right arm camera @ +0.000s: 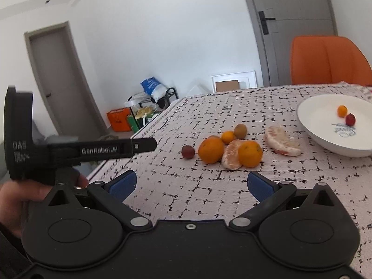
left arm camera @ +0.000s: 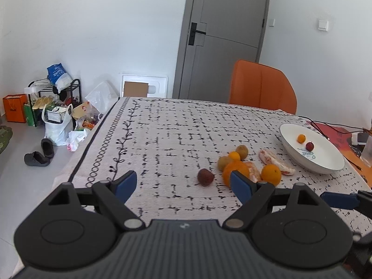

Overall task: Organize fruits
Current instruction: 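Move both open grippers back toward the remaining fruit pile, then grasp the large orange with the right gripper while the left grasps the dark plum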

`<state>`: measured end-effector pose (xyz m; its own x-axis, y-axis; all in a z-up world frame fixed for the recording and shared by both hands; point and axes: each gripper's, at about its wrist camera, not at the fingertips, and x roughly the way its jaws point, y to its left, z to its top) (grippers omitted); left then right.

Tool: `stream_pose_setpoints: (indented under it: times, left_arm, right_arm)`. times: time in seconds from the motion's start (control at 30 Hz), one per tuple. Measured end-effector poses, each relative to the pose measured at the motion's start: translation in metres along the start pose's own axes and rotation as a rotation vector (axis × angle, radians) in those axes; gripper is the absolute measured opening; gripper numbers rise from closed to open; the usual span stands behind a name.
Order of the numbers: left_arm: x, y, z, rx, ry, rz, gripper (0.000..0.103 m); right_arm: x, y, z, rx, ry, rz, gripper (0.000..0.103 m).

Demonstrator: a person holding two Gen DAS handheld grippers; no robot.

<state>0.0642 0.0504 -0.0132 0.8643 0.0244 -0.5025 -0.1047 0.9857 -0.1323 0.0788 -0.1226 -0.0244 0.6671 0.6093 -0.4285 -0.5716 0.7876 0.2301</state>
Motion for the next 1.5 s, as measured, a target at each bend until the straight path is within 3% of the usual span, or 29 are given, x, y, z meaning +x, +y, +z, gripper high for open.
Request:
stream_pose_setpoints:
  times: [0.2, 0.33, 0.8, 0.97, 1.33, 1.43, 1.5]
  left_arm:
    - [-0.003, 0.012, -0.004, -0.026, 0.002, 0.010, 0.086]
    - [-0.005, 0.019, -0.007, -0.034, 0.005, 0.015, 0.086]
    - [0.006, 0.025, -0.011, -0.039, 0.030, -0.003, 0.086]
    - [0.013, 0.021, -0.011, -0.027, 0.033, -0.024, 0.086]
    - [0.029, 0.016, -0.011, -0.011, 0.055, -0.047, 0.083]
    - [0.032, 0.015, -0.011, -0.009, 0.055, -0.052, 0.083]
    - [0.034, 0.015, -0.010, -0.010, 0.057, -0.056, 0.083]
  right_arm:
    - [0.003, 0.012, -0.002, -0.056, 0.027, 0.010, 0.103]
    - [0.004, 0.007, 0.005, -0.016, 0.019, -0.003, 0.103]
    - [0.034, -0.027, 0.021, 0.074, 0.051, -0.160, 0.100]
    - [0.047, -0.036, 0.023, 0.071, 0.090, -0.191, 0.076]
    - [0.075, -0.053, 0.028, 0.073, 0.139, -0.219, 0.055]
    - [0.085, -0.055, 0.028, 0.074, 0.173, -0.210, 0.036]
    - [0.088, -0.057, 0.027, 0.089, 0.178, -0.213, 0.033]
